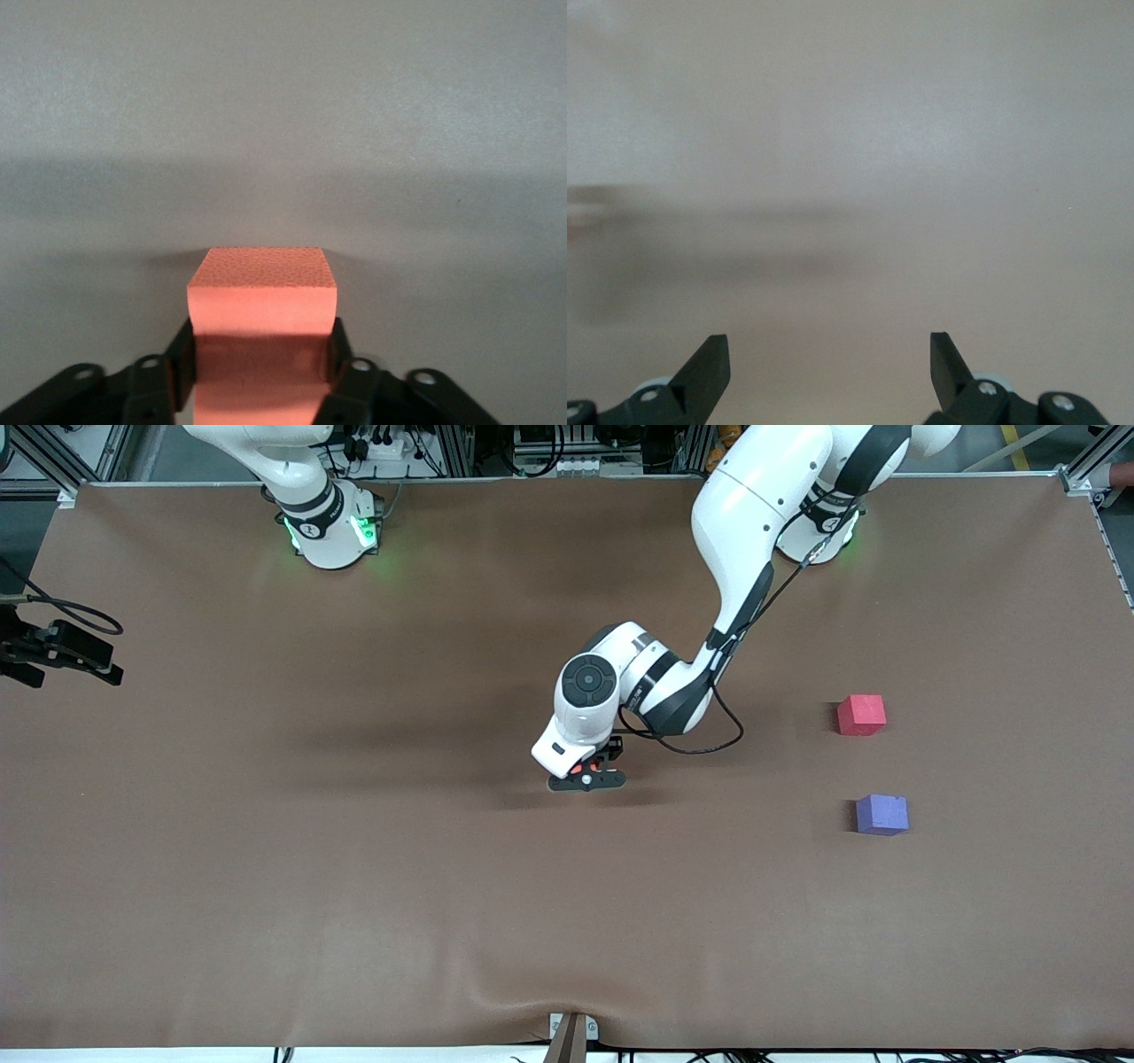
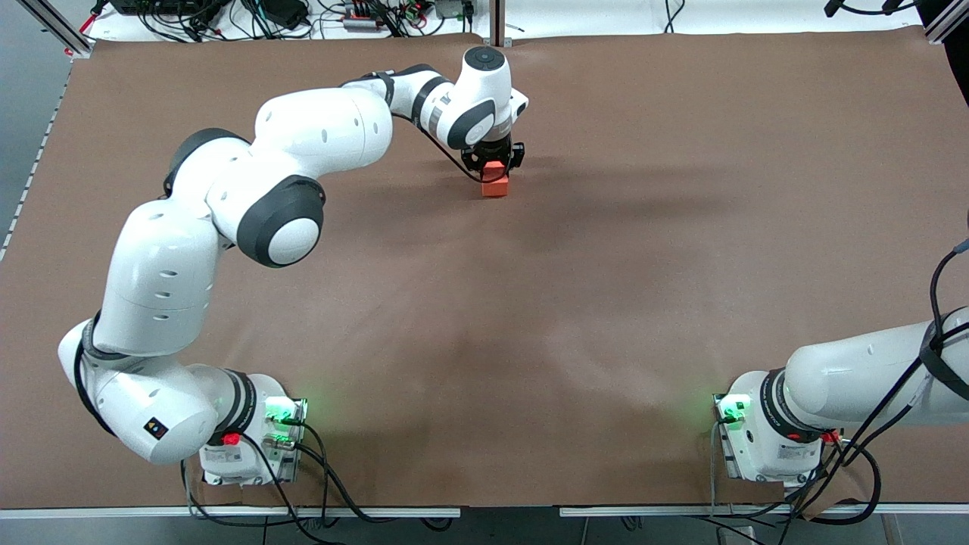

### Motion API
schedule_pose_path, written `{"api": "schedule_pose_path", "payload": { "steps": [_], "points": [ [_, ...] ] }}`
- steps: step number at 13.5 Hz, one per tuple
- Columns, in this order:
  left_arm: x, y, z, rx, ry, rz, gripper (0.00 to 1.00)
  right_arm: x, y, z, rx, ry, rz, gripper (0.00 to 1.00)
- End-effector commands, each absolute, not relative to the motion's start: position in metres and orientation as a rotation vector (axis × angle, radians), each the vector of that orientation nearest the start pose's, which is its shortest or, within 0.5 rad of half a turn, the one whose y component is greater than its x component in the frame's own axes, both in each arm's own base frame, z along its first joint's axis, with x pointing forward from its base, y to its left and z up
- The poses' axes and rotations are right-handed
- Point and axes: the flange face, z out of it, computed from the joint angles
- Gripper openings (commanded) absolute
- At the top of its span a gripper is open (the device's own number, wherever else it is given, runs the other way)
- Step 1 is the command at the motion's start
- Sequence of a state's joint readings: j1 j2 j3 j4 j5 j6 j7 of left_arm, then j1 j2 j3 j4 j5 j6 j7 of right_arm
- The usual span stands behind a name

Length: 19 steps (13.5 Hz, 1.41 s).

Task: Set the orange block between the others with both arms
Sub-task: 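Lower the left gripper onto the orange cube and grasp it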

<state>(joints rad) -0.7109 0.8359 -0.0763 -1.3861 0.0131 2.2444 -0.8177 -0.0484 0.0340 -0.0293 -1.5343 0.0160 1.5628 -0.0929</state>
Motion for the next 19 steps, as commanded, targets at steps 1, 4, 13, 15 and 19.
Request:
{"api": "schedule_pose_path", "payload": {
  "steps": [1,4,13,15,19],
  "points": [
    [0.53,-0.511,0.218,-3.166,-0.029,-0.003,0.12,0.564,-0.041,0.624,-3.117,-0.022,0.001,1.0],
    [0.535,-0.5,0.24,-3.133,-0.054,0.032,0.15,0.565,-0.04,0.622,-3.116,-0.024,0.006,1.0],
    [0.598,-0.385,0.327,-3.13,-0.248,-0.017,0.2,0.565,-0.039,0.622,-3.116,-0.029,0.006,1.0],
    [0.605,-0.353,0.349,-3.121,-0.296,-0.013,0.22,0.565,-0.037,0.622,-3.115,-0.031,0.006,1.0],
    [0.615,-0.274,0.378,-3.11,-0.311,-0.008,0.23,0.565,-0.038,0.622,-3.116,-0.031,0.009,1.0]
  ]
}}
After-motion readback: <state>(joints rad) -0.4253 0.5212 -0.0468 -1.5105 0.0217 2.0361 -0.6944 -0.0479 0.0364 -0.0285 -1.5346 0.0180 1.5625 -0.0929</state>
